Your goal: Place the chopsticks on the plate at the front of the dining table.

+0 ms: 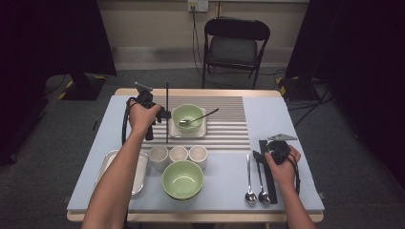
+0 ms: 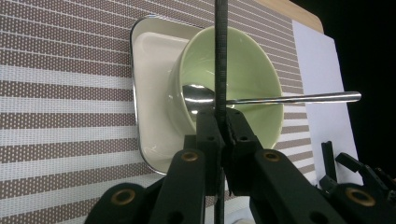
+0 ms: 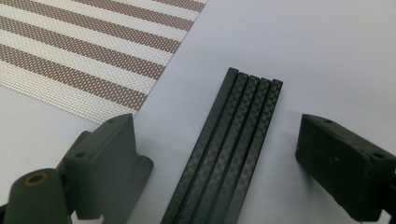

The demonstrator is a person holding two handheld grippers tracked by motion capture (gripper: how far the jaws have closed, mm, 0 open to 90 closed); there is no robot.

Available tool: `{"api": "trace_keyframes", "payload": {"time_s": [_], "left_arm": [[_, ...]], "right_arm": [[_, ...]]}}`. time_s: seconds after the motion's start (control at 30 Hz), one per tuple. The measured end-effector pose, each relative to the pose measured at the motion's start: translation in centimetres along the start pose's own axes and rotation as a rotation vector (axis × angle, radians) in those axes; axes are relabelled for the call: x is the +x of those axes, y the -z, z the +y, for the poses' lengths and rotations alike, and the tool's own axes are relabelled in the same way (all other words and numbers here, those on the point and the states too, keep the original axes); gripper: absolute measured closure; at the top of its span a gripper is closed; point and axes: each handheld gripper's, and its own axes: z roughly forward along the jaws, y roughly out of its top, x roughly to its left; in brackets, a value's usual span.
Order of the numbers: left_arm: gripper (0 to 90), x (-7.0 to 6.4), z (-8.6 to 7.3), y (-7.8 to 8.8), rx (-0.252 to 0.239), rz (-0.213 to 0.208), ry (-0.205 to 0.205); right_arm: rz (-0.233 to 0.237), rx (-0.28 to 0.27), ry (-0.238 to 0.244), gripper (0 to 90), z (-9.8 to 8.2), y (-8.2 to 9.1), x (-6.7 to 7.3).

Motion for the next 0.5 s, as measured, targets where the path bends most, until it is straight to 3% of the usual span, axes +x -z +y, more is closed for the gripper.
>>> {"api": "trace_keyframes", "payload": {"time_s": [0.5], "left_arm": [[86.3,0.35,0.02,-0.48,-0.007,0.012,0.014]], "right_arm": [[0.0,0.001,-0.001,11.0,0.01,0.0,0.02]]}}
